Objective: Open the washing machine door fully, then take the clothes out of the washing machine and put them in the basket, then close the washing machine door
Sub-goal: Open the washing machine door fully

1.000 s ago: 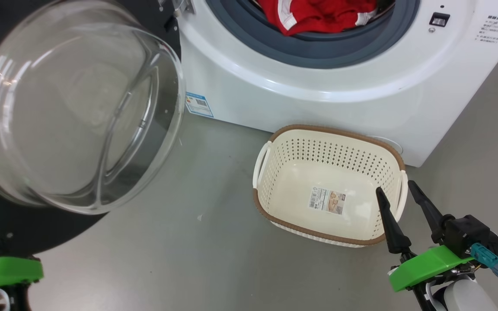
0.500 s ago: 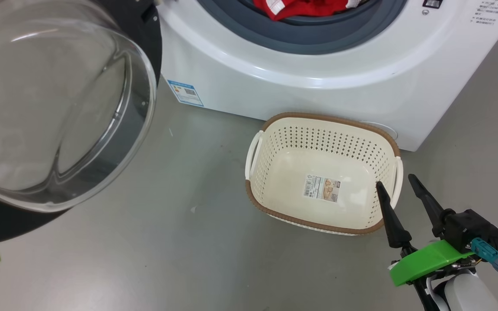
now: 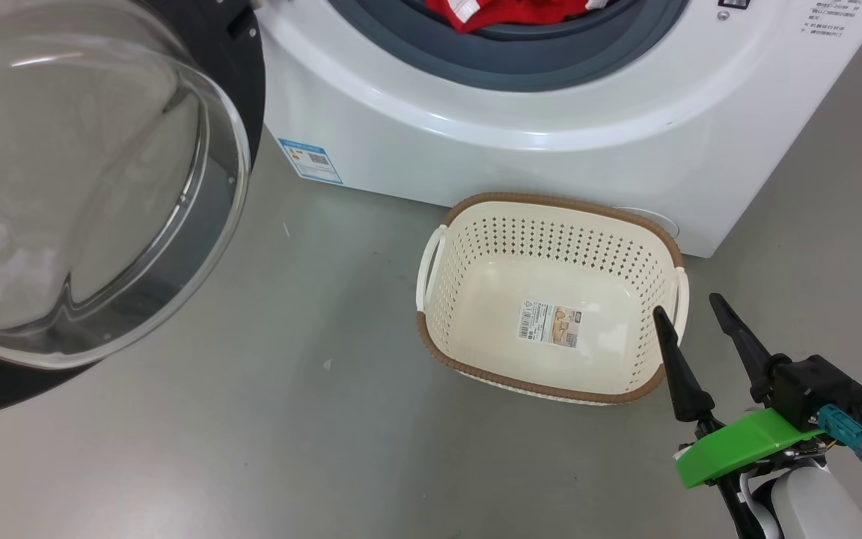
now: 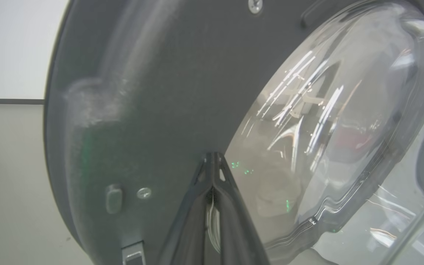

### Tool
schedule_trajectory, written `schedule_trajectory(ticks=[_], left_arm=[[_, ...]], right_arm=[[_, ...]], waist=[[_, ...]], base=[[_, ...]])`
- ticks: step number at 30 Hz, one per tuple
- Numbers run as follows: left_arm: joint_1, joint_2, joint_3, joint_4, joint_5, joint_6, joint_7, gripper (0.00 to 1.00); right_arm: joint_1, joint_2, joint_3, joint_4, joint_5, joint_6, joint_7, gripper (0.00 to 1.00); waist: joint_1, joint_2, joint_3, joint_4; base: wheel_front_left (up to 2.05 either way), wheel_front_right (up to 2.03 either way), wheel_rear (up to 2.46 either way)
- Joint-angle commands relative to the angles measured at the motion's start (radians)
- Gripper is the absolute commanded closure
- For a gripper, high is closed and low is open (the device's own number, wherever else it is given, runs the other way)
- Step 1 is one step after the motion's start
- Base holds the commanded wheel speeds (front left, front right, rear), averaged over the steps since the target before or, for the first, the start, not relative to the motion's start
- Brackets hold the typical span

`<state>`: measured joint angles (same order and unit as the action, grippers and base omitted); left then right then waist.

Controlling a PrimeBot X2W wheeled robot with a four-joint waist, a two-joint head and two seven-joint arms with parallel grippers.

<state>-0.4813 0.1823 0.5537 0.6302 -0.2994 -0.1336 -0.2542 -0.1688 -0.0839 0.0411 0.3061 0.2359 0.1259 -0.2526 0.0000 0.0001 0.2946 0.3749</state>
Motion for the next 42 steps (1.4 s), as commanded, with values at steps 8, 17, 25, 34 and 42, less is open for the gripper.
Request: schedule_trajectory(ticks=[8,17,25,34,42], left_arm=[[0.027,0.046,0.003,-0.045,-0.004,0.003,-0.008,1.0],[0.123,-0.004,-0.067,-0.133,-0.03,0.003,-0.008,0.51],[0.193,-0.018,-0.136,-0.221,-0.085,0.003,-0.008,0.0],[0.266,-0.021,-0.247,-0.343,-0.11,0.003,-0.008,0.0],[0.303,0.001,-0.359,-0.424,-0.134,0.003,-0.008,0.0]], right_arm=[[-0.003,0.006,0.023,-0.023,-0.009,0.005,-0.009,0.0],[0.008,0.01,0.024,-0.028,-0.001,0.005,-0.009,0.0],[0.016,0.011,0.023,-0.038,0.006,0.005,-0.009,0.0],[0.024,0.015,0.005,-0.051,0.012,0.005,-0.009,0.0],[0.036,0.023,-0.019,-0.065,0.017,0.005,-0.009,0.0]], waist=[[0.0,-0.0001,-0.028,0.0],[0.0,-0.0001,-0.061,-0.004],[0.0,-0.0001,-0.077,-0.017],[0.0,-0.0001,-0.09,-0.055],[0.0,-0.0001,-0.096,-0.114]], base=[[0.0,0.0,0.0],[0.0,0.0,0.0],[0.0,0.0,0.0],[0.0,0.0,0.0],[0.0,0.0,0.0]])
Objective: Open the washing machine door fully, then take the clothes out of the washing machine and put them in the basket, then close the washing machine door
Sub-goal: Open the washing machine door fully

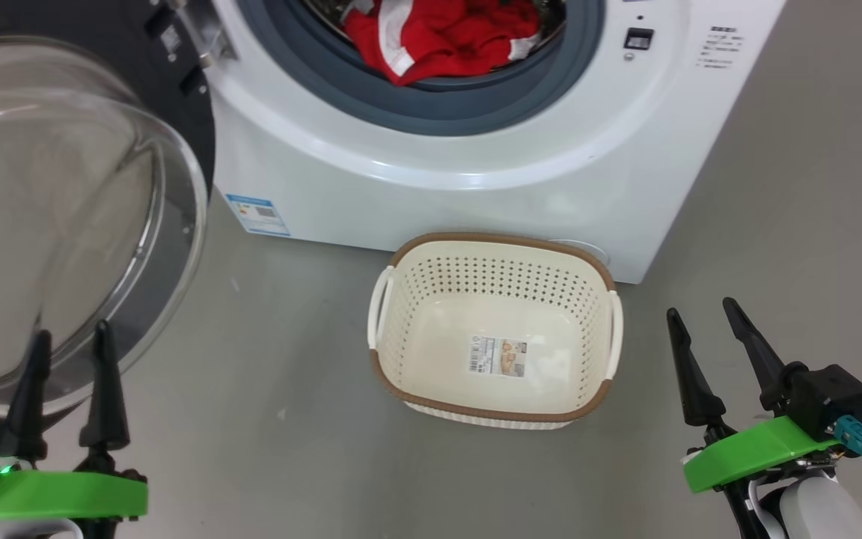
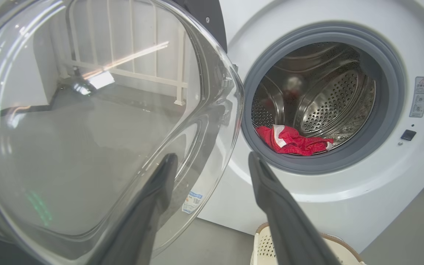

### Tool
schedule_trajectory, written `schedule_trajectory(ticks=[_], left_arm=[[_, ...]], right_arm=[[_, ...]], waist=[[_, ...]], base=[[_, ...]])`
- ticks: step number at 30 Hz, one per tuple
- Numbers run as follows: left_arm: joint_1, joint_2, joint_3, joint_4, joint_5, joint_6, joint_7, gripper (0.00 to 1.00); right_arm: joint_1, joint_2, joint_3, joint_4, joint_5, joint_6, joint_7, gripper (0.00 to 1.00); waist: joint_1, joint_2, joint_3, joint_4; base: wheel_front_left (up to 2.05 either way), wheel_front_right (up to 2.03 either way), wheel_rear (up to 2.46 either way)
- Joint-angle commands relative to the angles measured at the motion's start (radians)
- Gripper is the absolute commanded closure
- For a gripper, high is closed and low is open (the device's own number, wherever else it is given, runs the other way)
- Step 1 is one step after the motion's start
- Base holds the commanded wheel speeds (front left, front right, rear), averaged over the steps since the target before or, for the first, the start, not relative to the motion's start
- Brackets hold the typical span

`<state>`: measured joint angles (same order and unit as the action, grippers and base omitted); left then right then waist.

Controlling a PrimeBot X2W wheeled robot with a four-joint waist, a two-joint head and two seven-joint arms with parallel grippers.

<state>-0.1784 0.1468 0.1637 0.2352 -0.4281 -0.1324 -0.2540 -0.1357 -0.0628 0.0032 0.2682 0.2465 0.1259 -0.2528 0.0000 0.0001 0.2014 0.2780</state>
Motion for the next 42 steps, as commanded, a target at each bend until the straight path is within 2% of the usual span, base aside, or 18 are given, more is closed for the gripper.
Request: schedule_trajectory(ticks=[1,12,19,31,42], left_arm=[[0.005,0.04,0.019,-0.039,-0.011,0.002,-0.008,0.0],[0.033,0.078,-0.104,-0.112,-0.045,0.002,-0.008,0.0],[0.054,0.088,-0.148,-0.133,-0.057,0.002,-0.008,0.0],[0.061,0.096,-0.157,-0.131,-0.059,0.002,-0.008,0.0],[0.065,0.102,-0.173,-0.131,-0.061,0.002,-0.008,0.0]], right_arm=[[0.005,0.002,0.015,-0.029,0.008,0.005,-0.009,0.0],[0.036,0.01,-0.03,-0.051,0.017,0.005,-0.009,0.0],[0.059,0.012,-0.051,-0.061,0.026,0.005,-0.009,0.0],[0.082,0.012,-0.073,-0.075,0.046,0.005,-0.009,0.0],[0.097,0.012,-0.078,-0.078,0.054,0.005,-0.009,0.0]], waist=[[0.0,-0.0001,-0.005,-0.026],[0.0,-0.0001,-0.015,-0.121],[0.0,-0.0001,-0.027,-0.189],[0.0,-0.0001,-0.035,-0.262],[0.0,-0.0001,-0.043,-0.281]], base=[[0.0,0.0,0.0],[0.0,0.0,0.0],[0.0,0.0,0.0],[0.0,0.0,0.0],[0.0,0.0,0.0]])
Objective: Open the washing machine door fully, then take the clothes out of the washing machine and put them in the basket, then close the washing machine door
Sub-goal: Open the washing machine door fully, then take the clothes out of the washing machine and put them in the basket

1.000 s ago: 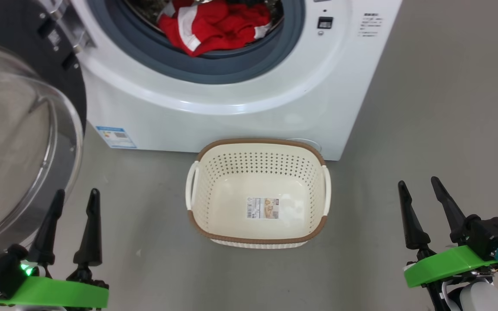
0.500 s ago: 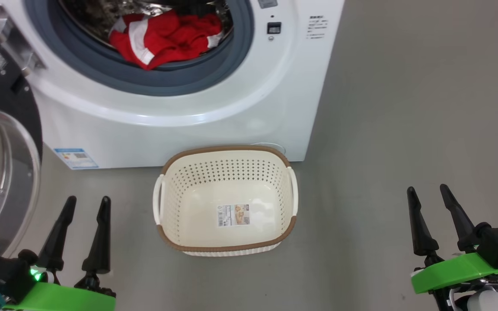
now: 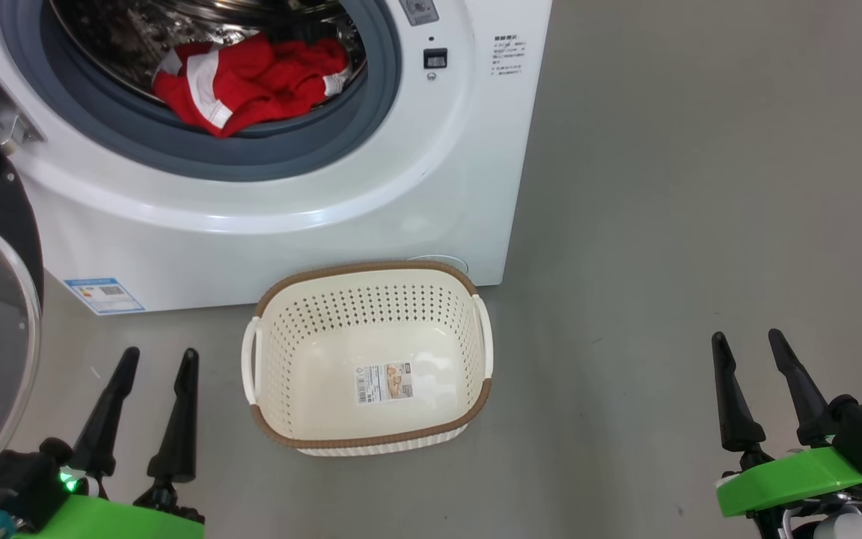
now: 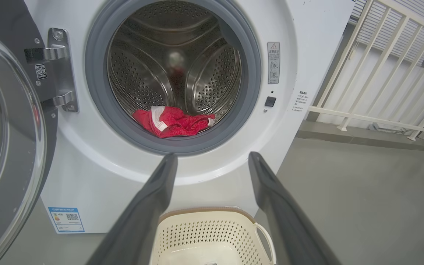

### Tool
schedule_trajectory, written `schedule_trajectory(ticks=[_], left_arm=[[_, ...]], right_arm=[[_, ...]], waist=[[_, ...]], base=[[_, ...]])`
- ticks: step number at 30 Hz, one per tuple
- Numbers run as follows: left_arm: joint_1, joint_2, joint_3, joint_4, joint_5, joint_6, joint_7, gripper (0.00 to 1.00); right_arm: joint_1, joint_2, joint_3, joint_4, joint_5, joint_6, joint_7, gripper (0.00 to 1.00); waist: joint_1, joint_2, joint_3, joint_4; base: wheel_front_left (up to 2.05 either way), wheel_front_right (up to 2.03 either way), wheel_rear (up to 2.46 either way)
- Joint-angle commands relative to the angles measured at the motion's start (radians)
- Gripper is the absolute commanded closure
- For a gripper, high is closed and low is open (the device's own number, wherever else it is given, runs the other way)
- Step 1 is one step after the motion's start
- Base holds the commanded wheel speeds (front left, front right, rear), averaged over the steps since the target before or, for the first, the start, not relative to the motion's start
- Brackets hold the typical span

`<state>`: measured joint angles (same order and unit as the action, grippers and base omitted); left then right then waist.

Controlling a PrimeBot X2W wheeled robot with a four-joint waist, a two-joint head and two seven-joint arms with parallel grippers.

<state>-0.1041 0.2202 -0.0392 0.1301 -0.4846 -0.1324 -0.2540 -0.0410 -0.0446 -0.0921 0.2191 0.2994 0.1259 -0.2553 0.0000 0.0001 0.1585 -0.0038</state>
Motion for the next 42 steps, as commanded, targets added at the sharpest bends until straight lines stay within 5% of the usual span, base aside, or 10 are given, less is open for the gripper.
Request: schedule_trajectory(ticks=[1,26,42], left_arm=[[-0.009,0.029,0.028,-0.027,-0.006,0.002,-0.008,0.0],[-0.017,0.035,0.03,-0.034,-0.006,0.002,-0.008,0.0],[-0.033,0.043,0.023,-0.036,-0.019,0.002,-0.008,0.0]], right_arm=[[0.002,-0.006,0.016,-0.029,0.002,0.005,-0.006,0.0],[-0.004,-0.006,0.021,-0.027,0.002,0.005,-0.006,0.0],[-0.013,-0.006,0.029,-0.027,0.007,0.005,-0.006,0.0]], waist=[[0.0,-0.0001,-0.001,0.001],[0.0,-0.0001,0.001,0.012],[0.0,-0.0001,0.015,0.016]], base=[[0.0,0.0,0.0],[0.02,-0.02,0.0],[0.9,-0.9,0.01]])
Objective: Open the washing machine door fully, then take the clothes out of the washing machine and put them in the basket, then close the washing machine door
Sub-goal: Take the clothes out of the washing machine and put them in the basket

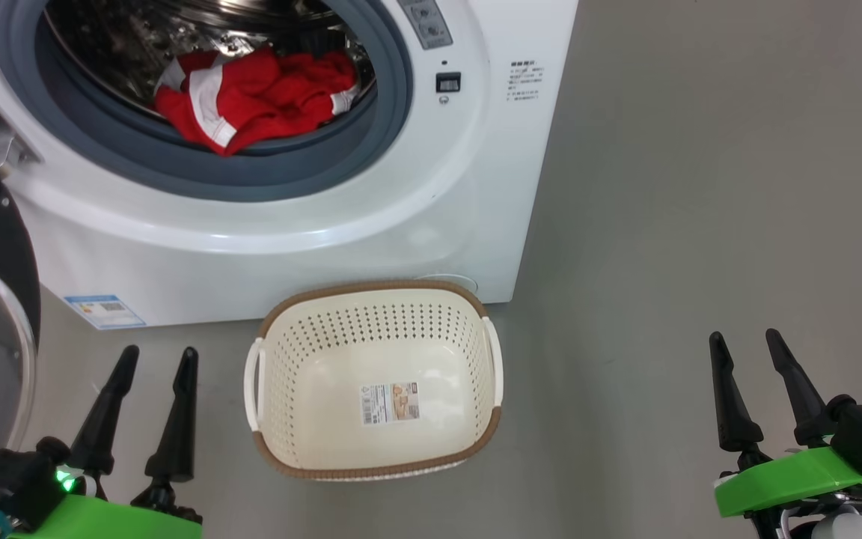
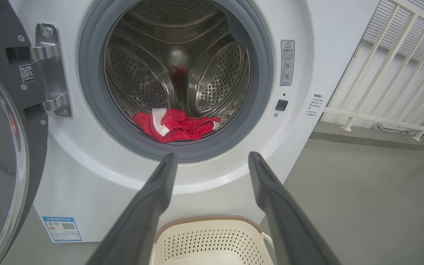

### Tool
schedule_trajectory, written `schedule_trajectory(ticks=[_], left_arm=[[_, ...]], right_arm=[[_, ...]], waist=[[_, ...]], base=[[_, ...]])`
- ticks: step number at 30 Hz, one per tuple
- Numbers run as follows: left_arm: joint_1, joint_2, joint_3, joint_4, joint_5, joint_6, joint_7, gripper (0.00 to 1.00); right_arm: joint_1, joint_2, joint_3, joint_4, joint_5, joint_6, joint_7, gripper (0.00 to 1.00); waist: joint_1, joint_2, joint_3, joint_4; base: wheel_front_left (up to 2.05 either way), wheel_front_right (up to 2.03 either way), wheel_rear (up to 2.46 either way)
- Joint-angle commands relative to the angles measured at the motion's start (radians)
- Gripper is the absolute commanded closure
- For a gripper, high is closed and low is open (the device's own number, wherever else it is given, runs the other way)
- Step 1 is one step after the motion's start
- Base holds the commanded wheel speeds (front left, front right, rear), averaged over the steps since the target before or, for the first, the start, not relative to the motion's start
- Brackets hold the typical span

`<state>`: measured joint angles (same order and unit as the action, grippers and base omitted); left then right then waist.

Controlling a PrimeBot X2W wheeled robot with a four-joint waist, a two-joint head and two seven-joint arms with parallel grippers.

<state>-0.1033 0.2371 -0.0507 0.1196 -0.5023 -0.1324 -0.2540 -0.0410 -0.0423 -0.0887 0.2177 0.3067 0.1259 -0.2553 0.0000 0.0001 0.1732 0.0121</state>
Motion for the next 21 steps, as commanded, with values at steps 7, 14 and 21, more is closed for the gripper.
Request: schedule_trajectory(ticks=[7,14,21], left_arm=[[-0.042,0.022,0.04,-0.019,-0.004,0.002,-0.008,0.0],[-0.048,0.017,0.047,-0.007,0.006,0.002,-0.008,0.0],[-0.049,0.007,0.05,0.008,0.018,0.002,-0.008,0.0]], right_arm=[[-0.015,-0.008,0.03,-0.025,0.002,0.005,-0.006,0.0],[-0.019,-0.008,0.033,-0.023,0.005,0.005,-0.006,0.0],[-0.018,-0.008,0.035,-0.02,0.006,0.005,-0.006,0.0]], waist=[[0.0,-0.0001,0.002,0.001],[0.0,-0.0001,0.007,0.003],[0.0,-0.0001,0.008,0.007]], base=[[1.11,-1.12,0.01],[1.05,-1.05,0.0],[0.31,-0.31,0.0]])
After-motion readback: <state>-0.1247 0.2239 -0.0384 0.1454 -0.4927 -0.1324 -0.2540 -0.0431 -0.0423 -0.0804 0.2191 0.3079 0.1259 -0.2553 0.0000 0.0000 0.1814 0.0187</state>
